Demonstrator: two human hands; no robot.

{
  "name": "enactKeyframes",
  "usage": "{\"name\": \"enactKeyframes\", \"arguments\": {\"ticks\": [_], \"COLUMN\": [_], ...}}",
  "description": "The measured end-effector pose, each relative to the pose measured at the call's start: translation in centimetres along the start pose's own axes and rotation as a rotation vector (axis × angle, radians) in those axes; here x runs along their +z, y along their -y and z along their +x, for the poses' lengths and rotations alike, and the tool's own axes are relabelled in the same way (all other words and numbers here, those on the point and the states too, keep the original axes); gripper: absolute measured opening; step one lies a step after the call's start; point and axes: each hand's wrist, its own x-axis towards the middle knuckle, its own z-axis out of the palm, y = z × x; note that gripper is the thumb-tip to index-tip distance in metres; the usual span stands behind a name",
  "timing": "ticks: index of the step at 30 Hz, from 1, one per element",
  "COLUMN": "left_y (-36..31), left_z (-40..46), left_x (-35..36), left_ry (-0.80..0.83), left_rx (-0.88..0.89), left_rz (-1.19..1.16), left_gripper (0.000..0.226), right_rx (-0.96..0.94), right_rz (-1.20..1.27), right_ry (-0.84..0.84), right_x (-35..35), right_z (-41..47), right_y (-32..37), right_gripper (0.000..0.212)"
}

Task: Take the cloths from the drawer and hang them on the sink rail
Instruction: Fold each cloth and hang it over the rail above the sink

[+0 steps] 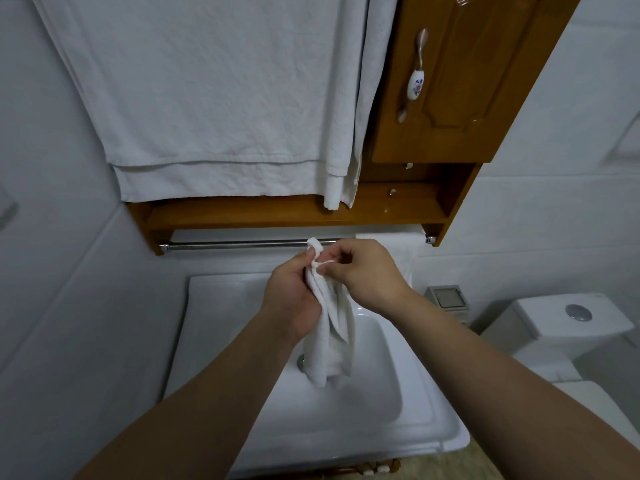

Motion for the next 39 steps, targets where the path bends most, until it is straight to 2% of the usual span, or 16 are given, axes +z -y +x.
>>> {"name": "enactKeyframes", "arguments": {"ticks": [5,10,13,19,23,28,33,39], "left_y": [-0.5,-0.3,-0.5,-0.8,-0.9,-1.1,-1.2,-1.8], "left_z": [0.1,0.1,0.3,-0.1,-0.2,-0.5,-0.3,-0.2], "left_x": [0.4,0.8,0.4,0.6,0.5,0.2,-0.4,-0.9], "left_ry": [0.003,0.084,0.053,0.028,0.013,0.061,0.054,0.005], "left_rx": [0.065,0.103,0.121,0.122,0.129,0.117,0.13,0.154], "left_rz": [0.112,0.2,0.236,0.159,0.137,0.141,0.259,0.397], "left_gripper": [0.039,0.039,0.038,0.039,0.041,0.056,0.041,0.041], "right_rx": [-0.002,0.063,0.114,0.168,0.156,0.132,0.115,0.184], "right_rz": [0.241,0.309,0.367,0.547,0.545,0.458,0.313,0.366], "right_ry": [0.039,-0.089,-0.156,-0.2,-0.182,-0.143,-0.091,0.001], "right_x": [-0.6,-0.3,0.1,0.7,1.0,0.6,-0.1,-0.4], "right_z": [-0.1,0.5,0.6,0.9,0.8,0.8,1.0,1.1], "right_y": [1.0,1.3,1.1,1.1,1.3,1.2,1.0,0.7], "right_gripper": [0.003,0.001,0.003,0.003,0.006,0.009,0.008,0.012]}}
